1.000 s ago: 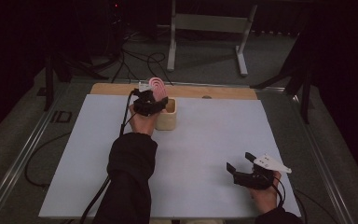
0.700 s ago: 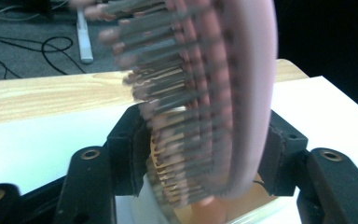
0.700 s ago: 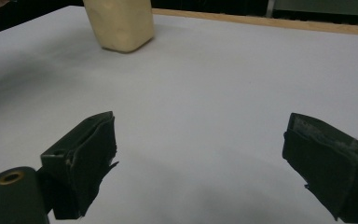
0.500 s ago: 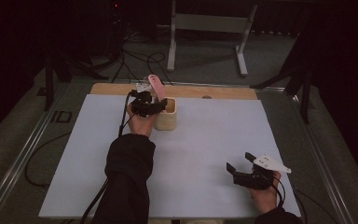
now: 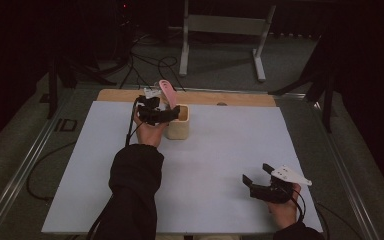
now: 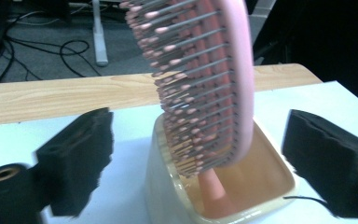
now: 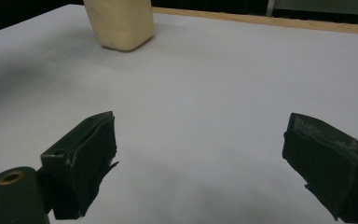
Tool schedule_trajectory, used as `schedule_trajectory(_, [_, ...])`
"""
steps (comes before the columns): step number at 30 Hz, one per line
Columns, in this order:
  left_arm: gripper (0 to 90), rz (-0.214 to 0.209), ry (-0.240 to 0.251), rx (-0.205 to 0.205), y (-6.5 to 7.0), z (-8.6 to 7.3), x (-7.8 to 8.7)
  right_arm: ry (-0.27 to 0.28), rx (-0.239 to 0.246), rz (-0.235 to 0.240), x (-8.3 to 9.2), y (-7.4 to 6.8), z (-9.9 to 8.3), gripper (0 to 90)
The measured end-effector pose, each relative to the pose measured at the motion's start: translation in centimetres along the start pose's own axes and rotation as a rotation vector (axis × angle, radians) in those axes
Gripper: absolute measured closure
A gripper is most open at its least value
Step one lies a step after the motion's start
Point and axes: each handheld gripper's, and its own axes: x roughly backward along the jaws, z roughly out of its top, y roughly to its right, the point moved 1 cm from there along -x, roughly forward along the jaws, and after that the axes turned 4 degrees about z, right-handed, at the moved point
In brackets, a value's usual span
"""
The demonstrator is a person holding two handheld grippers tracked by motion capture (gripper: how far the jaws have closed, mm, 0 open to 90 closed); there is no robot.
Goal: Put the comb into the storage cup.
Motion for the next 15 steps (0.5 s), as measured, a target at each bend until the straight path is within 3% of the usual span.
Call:
schedule_trajectory(3, [0.5, 0.0, -0.006, -0.013, 0.0, 0.1, 0.2, -0.003, 0.001, 0.0, 0.0, 0.0, 0.0, 9.7])
schedule_trajectory(9, [0.0, 0.021, 0.002, -0.047, 0.3, 0.1, 0.9, -0.002, 0.001, 0.0, 0.0, 0.0, 0.0, 9.6])
schedule_trajectory(15, [0.1, 0.01, 0.011, -0.074, 0.5, 0.1, 1.8, -0.004, -0.001, 0.002, -0.1, -0.1, 0.0, 9.6])
